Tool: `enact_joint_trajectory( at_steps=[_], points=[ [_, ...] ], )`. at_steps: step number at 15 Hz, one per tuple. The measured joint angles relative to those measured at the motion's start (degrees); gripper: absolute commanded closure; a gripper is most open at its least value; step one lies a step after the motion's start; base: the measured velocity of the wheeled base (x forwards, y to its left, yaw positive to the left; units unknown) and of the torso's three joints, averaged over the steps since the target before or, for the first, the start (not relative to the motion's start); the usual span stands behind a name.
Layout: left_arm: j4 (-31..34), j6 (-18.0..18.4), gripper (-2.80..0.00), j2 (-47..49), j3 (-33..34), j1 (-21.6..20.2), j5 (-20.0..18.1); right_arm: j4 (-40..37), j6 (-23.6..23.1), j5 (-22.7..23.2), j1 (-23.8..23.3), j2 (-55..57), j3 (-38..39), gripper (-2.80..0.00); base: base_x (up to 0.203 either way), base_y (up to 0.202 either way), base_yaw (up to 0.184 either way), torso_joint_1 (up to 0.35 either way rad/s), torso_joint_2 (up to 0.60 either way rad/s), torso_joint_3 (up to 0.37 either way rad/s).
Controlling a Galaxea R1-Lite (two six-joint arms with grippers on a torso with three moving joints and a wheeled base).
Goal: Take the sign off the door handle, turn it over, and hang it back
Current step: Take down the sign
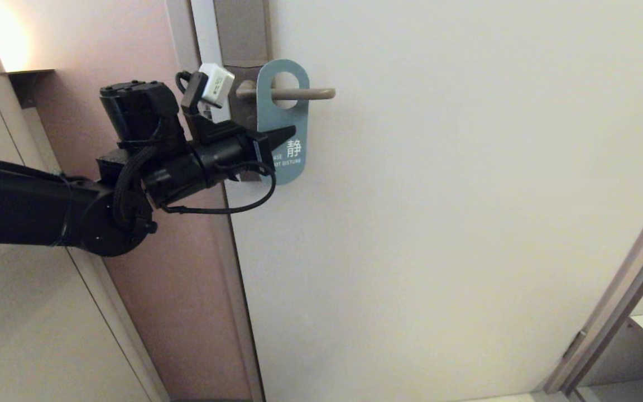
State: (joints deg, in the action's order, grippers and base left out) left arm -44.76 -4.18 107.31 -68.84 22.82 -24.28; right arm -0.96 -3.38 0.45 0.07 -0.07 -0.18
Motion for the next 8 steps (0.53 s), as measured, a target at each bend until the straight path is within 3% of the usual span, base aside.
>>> enact_joint_trajectory(
  at_steps=[8],
  points=[
    [1.5,0.1,0.00,2.8,-4.3,2.5,1.8,0.0,0.0,0.0,0.0,0.0,0.0,0.00,0.000,0.000,0.000,0.000,0.00,0.000]
  ],
)
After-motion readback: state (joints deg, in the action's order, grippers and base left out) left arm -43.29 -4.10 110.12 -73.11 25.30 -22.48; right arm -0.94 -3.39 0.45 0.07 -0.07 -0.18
